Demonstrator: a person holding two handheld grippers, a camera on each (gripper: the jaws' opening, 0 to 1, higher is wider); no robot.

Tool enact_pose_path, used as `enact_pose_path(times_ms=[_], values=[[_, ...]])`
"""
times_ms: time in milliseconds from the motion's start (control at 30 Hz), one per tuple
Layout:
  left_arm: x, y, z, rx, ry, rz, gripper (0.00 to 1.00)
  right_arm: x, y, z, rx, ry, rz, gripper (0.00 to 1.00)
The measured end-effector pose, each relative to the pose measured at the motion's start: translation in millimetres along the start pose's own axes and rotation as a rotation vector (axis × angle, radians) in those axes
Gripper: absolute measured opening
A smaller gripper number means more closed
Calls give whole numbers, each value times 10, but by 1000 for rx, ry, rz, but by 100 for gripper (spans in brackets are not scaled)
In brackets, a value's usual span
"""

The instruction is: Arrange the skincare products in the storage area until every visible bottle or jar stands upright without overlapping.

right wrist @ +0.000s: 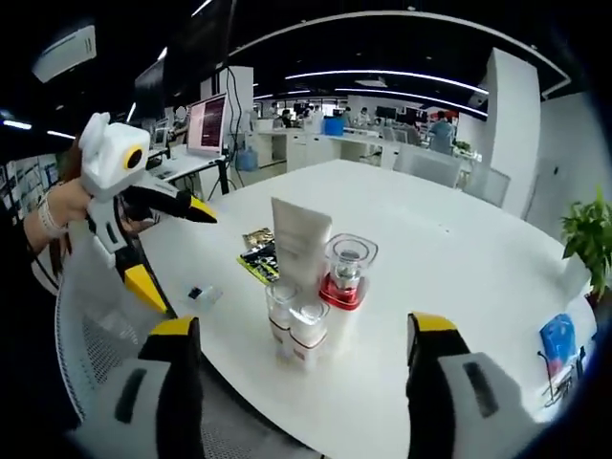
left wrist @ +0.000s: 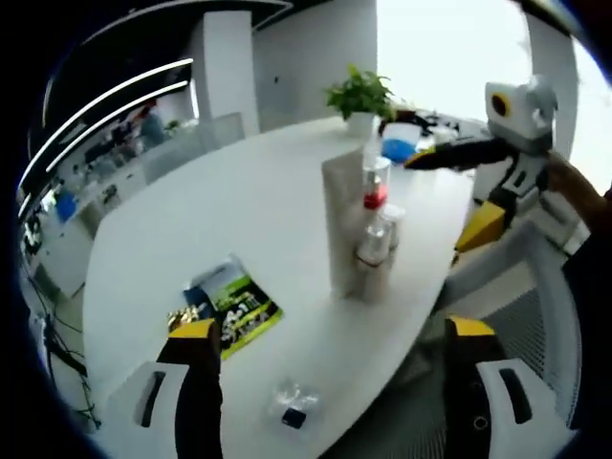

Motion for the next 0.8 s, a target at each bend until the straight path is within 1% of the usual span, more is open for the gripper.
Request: enact_pose_path(times_ms=[100, 167, 200, 233, 267, 300, 333, 567, 600, 700, 800], values=[[5, 22, -79, 7, -13, -18, 97, -11, -22, -14, 9, 5, 11, 99], [14, 38, -122, 19, -20, 7, 97, -15, -26, -23, 7, 9, 14, 99], [7, 34, -139, 33, -40, 20, 97, -19, -26, -25, 4, 7, 15, 99], [19, 48, -163, 31, -42, 17, 97, -23, -26, -30, -1, 6, 19, 99], [19, 55, -180, 30, -44, 1, 97, -27, -28, -35, -2, 4, 18, 99], [21, 67, -200, 34, -48, -31, 97, -32, -30, -41, -1, 1, 15, 99], [18, 74, -217, 42, -56, -40, 97, -37, -33, -46, 2, -1, 12, 99], [30, 130, -280, 31, -66, -51, 97, -70, -49, -76, -3, -15, 0, 99], [25, 145, -287, 23, -72, -52, 97, -72, -44, -85, -18, -18, -7, 99], [2, 161, -280, 14, -81, -54, 97, -45, -33, -84, -28, -9, -24, 99], [-34, 174, -231, 3, -78, -52, 97, -52, -29, -81, -34, -16, -24, 99]])
Point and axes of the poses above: the point that each gripper's makers call its tool centre point, and the gripper's own axes: z roughly forward along the fingers, x roughly to its right, y roughly out of its underside, the point moved 9 cm from there along -z, roughly backward along the fingers, and after that the axes turned 12 degrees about y, right-handed, at the moved point
